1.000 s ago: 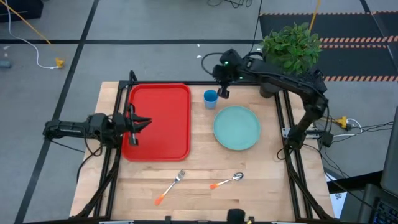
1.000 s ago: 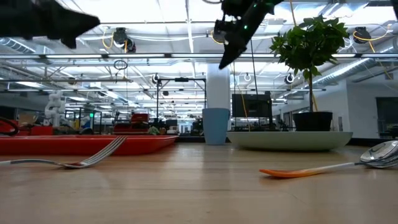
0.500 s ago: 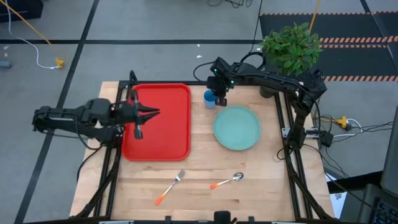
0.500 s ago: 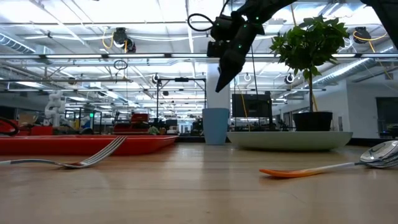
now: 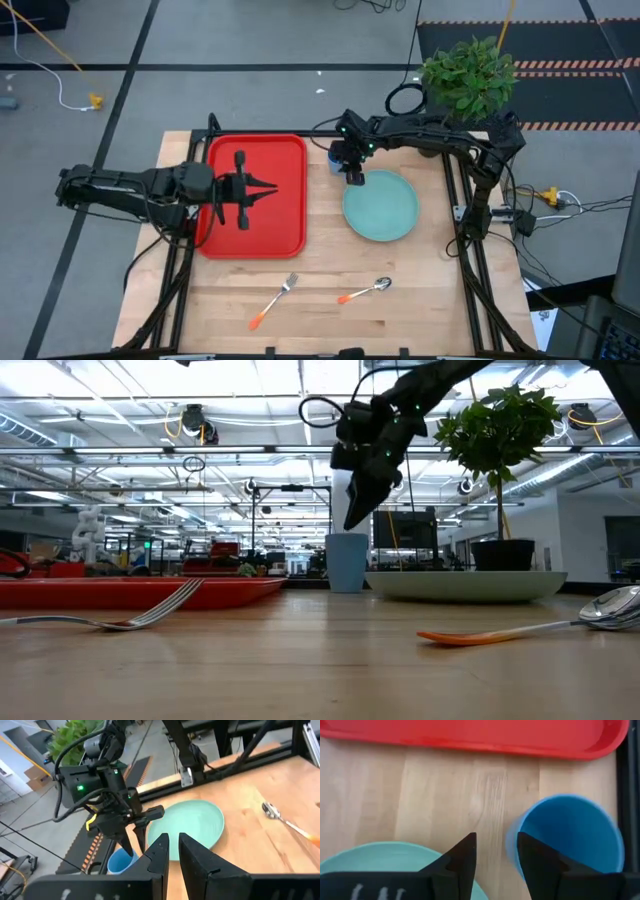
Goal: Pick and place plate/cup/fork/spoon on tray
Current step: Put the blue cup on the red serving tray
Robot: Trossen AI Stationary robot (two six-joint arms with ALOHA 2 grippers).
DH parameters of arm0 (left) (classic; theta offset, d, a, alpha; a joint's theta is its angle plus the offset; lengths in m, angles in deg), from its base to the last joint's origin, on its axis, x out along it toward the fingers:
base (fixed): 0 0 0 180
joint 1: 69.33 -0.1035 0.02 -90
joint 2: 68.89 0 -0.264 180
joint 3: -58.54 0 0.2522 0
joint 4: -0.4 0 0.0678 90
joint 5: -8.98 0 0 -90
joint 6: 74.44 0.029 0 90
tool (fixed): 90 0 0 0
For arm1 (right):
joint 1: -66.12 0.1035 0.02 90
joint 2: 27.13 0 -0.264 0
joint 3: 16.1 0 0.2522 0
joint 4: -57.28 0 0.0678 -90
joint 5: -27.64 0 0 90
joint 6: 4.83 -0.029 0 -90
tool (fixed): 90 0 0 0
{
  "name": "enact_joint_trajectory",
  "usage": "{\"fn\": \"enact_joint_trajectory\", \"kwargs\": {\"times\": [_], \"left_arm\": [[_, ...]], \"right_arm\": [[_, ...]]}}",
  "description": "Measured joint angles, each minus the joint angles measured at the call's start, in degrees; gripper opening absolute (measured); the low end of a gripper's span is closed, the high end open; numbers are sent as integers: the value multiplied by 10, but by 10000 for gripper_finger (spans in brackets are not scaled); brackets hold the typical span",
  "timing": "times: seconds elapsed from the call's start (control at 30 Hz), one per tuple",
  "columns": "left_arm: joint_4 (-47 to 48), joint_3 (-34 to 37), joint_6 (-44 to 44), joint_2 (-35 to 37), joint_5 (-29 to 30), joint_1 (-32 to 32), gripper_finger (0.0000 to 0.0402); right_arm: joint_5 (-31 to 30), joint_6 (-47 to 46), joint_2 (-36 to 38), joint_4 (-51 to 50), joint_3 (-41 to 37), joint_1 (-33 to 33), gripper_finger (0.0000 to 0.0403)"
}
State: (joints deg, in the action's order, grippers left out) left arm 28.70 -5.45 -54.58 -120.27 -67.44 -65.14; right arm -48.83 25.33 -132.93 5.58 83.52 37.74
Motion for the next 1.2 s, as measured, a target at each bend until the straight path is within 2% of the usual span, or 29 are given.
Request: {"fn": "enact_joint_trajectory", "kwargs": {"times": [0.17, 0.3, 0.4, 0.6, 0.73, 0.93, 1.2], "left_arm": [[0, 0, 0, 0, 0, 0, 47], [-2, 0, 12, 0, 0, 0, 47], [-7, 0, 18, 0, 0, 0, 47], [-14, 0, 20, 0, 0, 0, 47], [-15, 0, 20, -4, 0, 0, 47], [-15, 1, 20, -9, 0, 0, 47], [-20, 1, 26, -29, 0, -2, 47]], "right_arm": [[-14, 13, 0, 31, -33, -2, 137], [-32, 24, 0, 30, -39, -2, 122], [-32, 22, 0, 40, -39, -2, 93], [-33, 20, 9, 41, -39, 1, 8], [-50, -1, 22, 52, -39, 12, 12], [-129, -20, 60, 77, -38, 51, 4], [-138, -61, 110, 128, -38, 86, 2]]}}
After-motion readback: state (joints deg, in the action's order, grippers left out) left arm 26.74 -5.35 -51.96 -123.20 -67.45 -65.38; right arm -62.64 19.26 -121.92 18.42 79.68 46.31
